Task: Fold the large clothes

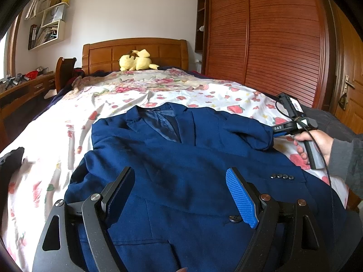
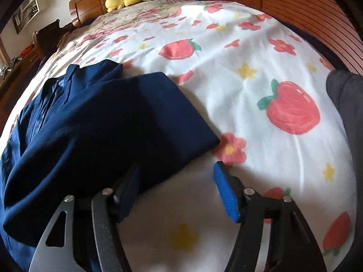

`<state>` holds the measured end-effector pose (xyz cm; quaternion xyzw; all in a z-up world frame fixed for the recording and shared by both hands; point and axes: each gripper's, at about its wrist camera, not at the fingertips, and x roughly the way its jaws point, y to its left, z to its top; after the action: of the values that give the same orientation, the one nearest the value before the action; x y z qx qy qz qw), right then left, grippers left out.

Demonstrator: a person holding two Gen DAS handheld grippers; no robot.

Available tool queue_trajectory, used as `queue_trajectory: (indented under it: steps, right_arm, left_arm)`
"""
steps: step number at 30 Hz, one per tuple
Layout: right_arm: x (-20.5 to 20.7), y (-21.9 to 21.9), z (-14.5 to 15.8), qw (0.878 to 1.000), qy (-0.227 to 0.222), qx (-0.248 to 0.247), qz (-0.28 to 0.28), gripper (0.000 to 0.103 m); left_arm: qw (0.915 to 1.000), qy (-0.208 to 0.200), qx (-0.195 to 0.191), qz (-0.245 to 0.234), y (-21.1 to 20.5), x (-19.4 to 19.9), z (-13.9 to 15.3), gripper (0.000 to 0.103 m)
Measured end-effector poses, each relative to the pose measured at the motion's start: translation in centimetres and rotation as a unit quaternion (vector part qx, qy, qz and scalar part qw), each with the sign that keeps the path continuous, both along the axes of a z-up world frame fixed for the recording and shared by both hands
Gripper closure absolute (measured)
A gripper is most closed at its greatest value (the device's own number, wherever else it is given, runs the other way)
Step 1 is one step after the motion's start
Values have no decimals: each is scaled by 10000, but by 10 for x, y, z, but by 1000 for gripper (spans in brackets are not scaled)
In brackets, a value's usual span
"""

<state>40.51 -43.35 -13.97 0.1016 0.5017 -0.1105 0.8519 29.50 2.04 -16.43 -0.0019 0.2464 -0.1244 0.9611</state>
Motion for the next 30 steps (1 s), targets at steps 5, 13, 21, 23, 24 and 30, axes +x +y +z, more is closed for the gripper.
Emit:
queue_trajectory:
  steps: [5,13,21,23,24,30]
  right_arm:
    - [13,17,-1,9982,100,-394,443,96]
    - [3,72,65,9877,-817,-670,1150,100]
    - [-34,158,147,9625,-1625,-452,2127,100]
    - [-48,184,162,9525,-1743,-436,2457,100]
    - [-54,193,165,9492,-1771,-411,2568,100]
    - [-81,235,175,9325,-1861,-203,3089,100]
  left_arm:
    - [10000,12,19,9,0,0,-1,19]
    - [9999,41,49,90,0,1,-3,19]
    - [9996,11,-20,265,6,-16,2,19]
    - [9994,0,140,302,6,-21,2,19]
    - [9992,-6,231,331,7,-25,1,19]
    - [9988,31,187,453,28,-41,6,19]
